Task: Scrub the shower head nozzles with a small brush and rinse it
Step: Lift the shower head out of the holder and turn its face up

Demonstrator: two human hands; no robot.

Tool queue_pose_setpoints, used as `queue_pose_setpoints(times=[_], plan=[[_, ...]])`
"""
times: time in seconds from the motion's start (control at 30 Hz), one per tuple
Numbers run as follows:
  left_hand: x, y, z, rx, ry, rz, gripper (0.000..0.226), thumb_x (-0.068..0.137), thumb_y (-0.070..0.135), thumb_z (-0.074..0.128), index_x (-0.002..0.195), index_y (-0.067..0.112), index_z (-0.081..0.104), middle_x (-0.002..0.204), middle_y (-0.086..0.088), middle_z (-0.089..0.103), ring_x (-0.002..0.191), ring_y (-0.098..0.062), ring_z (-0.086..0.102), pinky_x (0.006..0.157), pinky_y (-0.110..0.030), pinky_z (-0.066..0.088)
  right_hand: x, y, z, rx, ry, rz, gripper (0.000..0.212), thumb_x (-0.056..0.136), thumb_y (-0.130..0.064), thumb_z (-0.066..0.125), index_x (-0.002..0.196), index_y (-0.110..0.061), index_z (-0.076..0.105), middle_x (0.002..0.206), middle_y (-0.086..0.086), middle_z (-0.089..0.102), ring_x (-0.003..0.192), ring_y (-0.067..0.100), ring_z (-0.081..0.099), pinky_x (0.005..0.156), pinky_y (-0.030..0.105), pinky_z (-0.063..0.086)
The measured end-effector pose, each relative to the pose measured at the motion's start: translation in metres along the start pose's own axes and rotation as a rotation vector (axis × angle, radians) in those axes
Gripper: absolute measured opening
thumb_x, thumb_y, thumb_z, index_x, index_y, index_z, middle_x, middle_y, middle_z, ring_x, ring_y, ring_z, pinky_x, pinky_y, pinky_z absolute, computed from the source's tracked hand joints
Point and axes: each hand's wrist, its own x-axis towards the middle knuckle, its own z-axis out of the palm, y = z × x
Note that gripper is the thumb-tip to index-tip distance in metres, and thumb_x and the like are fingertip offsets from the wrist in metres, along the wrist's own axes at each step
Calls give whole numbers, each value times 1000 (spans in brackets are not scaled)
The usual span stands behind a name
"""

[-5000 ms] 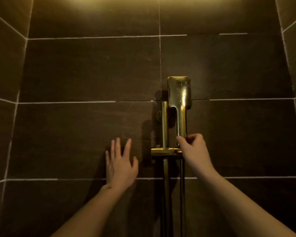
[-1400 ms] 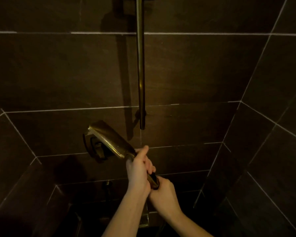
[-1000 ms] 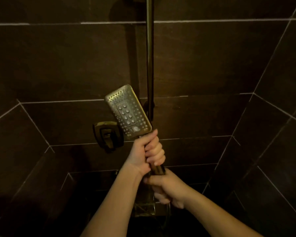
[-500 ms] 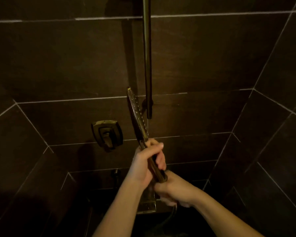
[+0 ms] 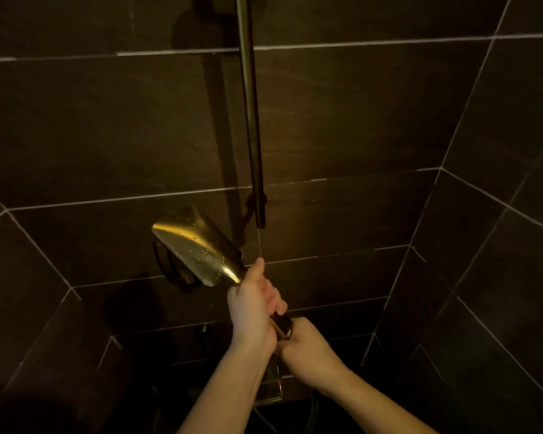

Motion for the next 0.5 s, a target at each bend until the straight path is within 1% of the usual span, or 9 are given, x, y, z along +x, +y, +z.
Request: queue_pose_setpoints(times=[0.03, 0.1, 0.2, 0.27, 0.33, 0.37, 0.4, 0.47, 0.5], plan=[[-2, -2, -2, 23, 4, 15, 47, 97, 25, 64, 53, 22, 50, 50, 3, 33, 42, -11, 30, 46, -28, 30, -1, 2, 2, -9, 11, -18, 12, 82, -13, 58, 72, -7, 60, 65, 2, 58, 61, 18, 53, 62, 38, 44], [-7, 0, -8, 33, -95, 21, 37, 93, 23, 68, 59, 20, 54, 54, 2, 38, 48, -13, 35, 50, -28, 34, -5, 1, 1, 37, -20, -39, 14, 84, -13, 59, 73, -4, 59, 62, 3, 56, 58, 18, 53, 60, 36, 44], [-8, 16, -23, -20, -491, -6, 20, 77, 27, 79, 77, 15, 63, 70, -6, 52, 64, -19, 52, 62, -32, 46, -12, -10, -8, 234, -162, 36, 15, 87, -13, 60, 74, -14, 53, 53, 2, 39, 42, 12, 36, 43, 26, 26], [0, 25, -30, -41, -746, -41, 35, 70, 30, 85, 95, 12, 68, 89, -12, 64, 84, -26, 64, 72, -37, 53, -13, -17, -16, 381, -341, 158, 22, 87, -12, 61, 71, -21, 49, 53, -1, 32, 38, 8, 30, 41, 25, 16], [7, 28, -27, -122, -965, -108, 42, 77, 26, 80, 112, 8, 67, 102, -16, 70, 96, -31, 69, 81, -41, 57, -13, -21, -21, 463, -549, 279, 31, 90, -11, 58, 65, -27, 49, 49, -6, 30, 35, 2, 27, 38, 21, 11], [9, 28, -26, -173, -1051, -138, 38, 82, 22, 75, 115, 5, 66, 98, -16, 71, 91, -30, 71, 80, -40, 58, -13, -20, -22, 491, -651, 324, 32, 91, -10, 55, 65, -27, 47, 47, -9, 30, 34, 0, 26, 36, 18, 10], [9, 26, -25, -223, -1100, -146, 29, 87, 18, 68, 111, 2, 67, 82, -13, 70, 75, -26, 71, 72, -36, 58, -13, -18, -20, 521, -734, 353, 32, 93, -10, 52, 66, -26, 45, 46, -11, 31, 33, -2, 26, 36, 16, 10], [8, 21, -27, -276, -1093, -200, 17, 94, 14, 60, 88, 1, 68, 47, -3, 50, 39, -16, 48, 47, -26, 47, -15, -15, -15, 564, -798, 372, 34, 95, -11, 50, 65, -25, 42, 45, -11, 33, 34, -2, 27, 36, 16, 11], [8, 18, -27, -256, -1025, -244, 28, 96, 18, 60, 74, 2, 65, 41, 0, 40, 33, -13, 36, 40, -23, 38, -15, -13, -11, 561, -755, 380, 34, 94, -12, 52, 64, -24, 42, 46, -10, 34, 34, 0, 27, 37, 17, 11]])
